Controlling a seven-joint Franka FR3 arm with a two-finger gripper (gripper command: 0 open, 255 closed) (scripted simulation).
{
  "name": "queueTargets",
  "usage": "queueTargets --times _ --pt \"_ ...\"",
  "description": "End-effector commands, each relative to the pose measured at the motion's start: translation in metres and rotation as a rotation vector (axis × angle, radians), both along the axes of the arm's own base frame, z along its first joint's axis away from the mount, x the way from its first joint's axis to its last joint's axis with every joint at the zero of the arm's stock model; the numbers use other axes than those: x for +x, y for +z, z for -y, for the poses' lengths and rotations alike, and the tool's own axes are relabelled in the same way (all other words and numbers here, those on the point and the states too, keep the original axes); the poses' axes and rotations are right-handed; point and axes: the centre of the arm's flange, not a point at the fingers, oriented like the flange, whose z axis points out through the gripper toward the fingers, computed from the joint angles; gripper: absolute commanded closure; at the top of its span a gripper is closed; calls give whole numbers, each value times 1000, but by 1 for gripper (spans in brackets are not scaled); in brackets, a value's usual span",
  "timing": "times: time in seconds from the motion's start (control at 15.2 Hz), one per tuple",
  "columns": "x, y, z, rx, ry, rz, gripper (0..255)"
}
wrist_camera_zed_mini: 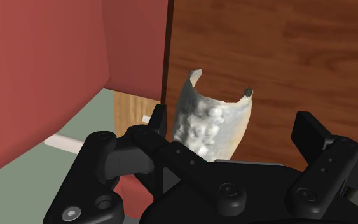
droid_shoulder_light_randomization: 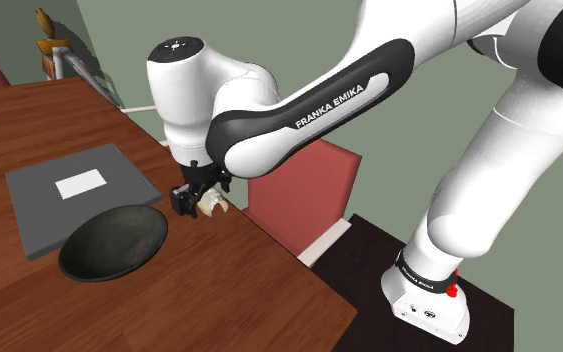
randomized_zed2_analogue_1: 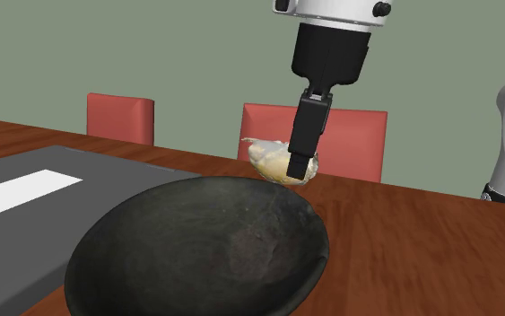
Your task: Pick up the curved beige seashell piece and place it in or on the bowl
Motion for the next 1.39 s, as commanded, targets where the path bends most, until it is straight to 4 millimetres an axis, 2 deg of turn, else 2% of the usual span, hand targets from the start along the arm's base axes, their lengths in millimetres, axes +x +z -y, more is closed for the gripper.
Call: queueTargets --times 0.0,0.2,0.26,0.86,1.32 --pt "0 -1 0 0 0 0 0" --pt "0 -1 0 0 0 0 0" --pt "0 -1 0 0 0 0 255" --pt "0 -1 0 0 0 0 255" --pt "0 36 0 0 0 0 255"
